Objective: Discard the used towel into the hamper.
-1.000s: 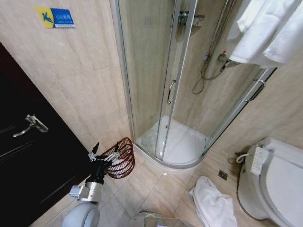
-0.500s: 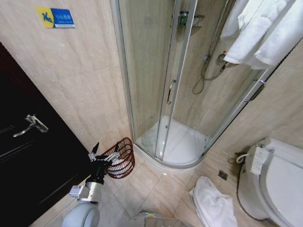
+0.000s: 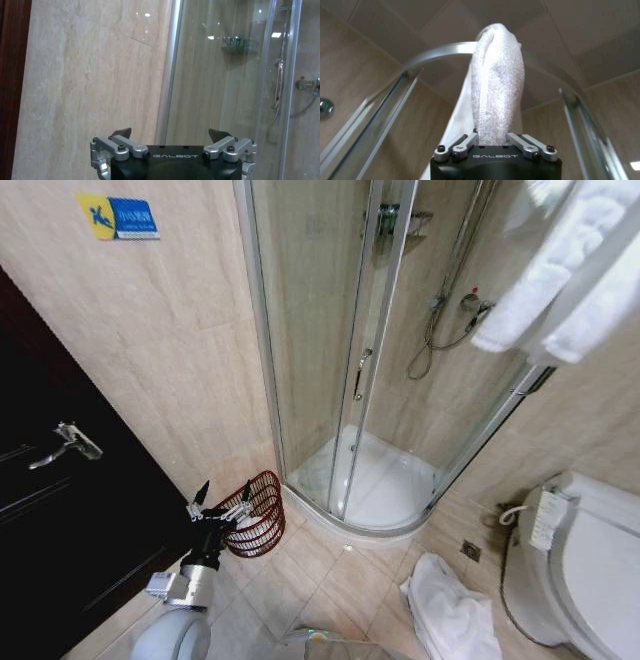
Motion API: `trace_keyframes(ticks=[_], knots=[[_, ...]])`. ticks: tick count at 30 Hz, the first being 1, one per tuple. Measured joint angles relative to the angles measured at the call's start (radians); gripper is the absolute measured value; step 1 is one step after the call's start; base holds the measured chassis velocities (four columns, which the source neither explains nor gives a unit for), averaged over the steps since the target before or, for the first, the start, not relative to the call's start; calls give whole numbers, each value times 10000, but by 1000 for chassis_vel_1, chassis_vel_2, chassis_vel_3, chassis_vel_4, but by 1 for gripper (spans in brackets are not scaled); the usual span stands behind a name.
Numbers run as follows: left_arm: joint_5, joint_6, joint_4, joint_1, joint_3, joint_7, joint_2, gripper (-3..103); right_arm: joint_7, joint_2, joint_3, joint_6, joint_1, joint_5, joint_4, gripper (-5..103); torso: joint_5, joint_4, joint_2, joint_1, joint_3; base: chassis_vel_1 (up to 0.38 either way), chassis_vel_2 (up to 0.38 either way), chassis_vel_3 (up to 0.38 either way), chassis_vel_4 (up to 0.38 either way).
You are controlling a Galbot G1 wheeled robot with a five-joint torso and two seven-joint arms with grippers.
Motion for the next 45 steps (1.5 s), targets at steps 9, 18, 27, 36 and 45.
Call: trace_keyframes(ticks=[9,18,27,36,45], knots=[[0,0,0,0,0,0,0,100,333,-699,1528,665,-2594,457,1130,13,-10,3,0,0,1,0,0,0,0],[0,0,0,0,0,0,0,100,-28,-684,1516,1175,-2594,302,1170,13,-12,2,0,1,1,0,0,0,0],[0,0,0,0,-1,-1,1,100,-966,-331,2709,2449,-5419,-844,19,13,-3,4,0,1,0,0,0,0,0],[0,0,0,0,-1,-1,1,100,-1141,810,3756,3169,-7815,-1827,327,13,-1,0,-1,0,1,0,0,0,0],[1,0,0,-1,0,-1,0,100,-968,2231,3274,3857,-8866,-3674,417,13,4,3,-2,2,2,0,0,0,0]])
